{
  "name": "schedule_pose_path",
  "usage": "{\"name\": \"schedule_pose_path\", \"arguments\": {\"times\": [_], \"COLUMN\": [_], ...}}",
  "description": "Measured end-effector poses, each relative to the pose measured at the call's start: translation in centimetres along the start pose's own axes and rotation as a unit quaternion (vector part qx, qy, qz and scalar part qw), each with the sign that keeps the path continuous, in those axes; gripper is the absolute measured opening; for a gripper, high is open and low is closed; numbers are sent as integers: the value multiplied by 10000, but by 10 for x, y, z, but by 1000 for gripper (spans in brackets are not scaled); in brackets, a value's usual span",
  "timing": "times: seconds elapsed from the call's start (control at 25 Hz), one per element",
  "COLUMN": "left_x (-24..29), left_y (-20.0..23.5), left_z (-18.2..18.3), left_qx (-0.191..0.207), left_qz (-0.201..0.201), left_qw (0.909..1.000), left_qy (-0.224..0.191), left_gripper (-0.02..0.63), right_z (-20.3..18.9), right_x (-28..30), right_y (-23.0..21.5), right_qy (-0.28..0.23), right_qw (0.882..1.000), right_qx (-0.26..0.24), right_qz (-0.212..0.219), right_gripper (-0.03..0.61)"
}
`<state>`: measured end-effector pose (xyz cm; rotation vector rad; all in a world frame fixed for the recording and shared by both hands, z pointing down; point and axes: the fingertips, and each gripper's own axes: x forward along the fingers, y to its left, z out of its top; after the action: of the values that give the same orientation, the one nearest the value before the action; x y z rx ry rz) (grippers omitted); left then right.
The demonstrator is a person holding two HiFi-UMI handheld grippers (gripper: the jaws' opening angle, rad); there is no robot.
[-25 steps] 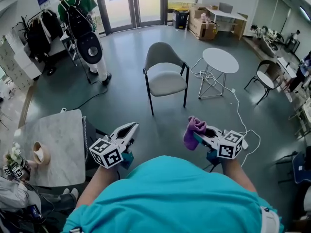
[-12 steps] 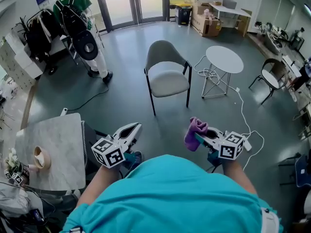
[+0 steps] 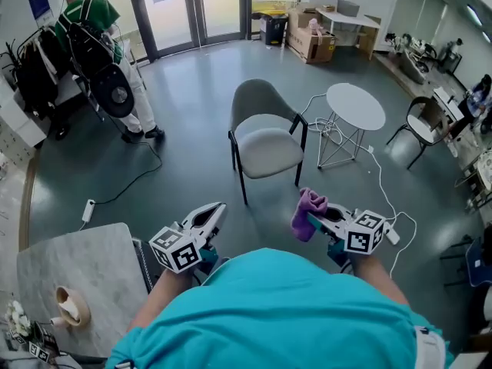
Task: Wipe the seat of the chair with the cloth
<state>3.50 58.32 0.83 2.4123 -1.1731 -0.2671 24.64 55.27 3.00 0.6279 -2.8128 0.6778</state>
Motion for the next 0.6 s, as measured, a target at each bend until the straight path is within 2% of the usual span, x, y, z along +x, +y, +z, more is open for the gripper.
{"name": "schedule_pose_path", "arguments": {"times": [0.16,0.32,0.6], "left_x": [-5,-8,21], "left_y": [71,136,205], "left_z": [40,75,92], "left_qx": [107,202,-22], "left_qz": [-109,-9,156], "left_qw": [9998,9998,9998], "left_qy": [116,76,98], "left_gripper": [3,3,3], "right_z": [40,69,94], "right_x": [78,135,189], "right_y": [-5,-21,-75], "right_qy": [60,98,309], "right_qw": [9996,9995,9993], "right_qx": [-266,-279,-159], "right_qz": [-82,-124,-165], "right_gripper": [58,58,58]}}
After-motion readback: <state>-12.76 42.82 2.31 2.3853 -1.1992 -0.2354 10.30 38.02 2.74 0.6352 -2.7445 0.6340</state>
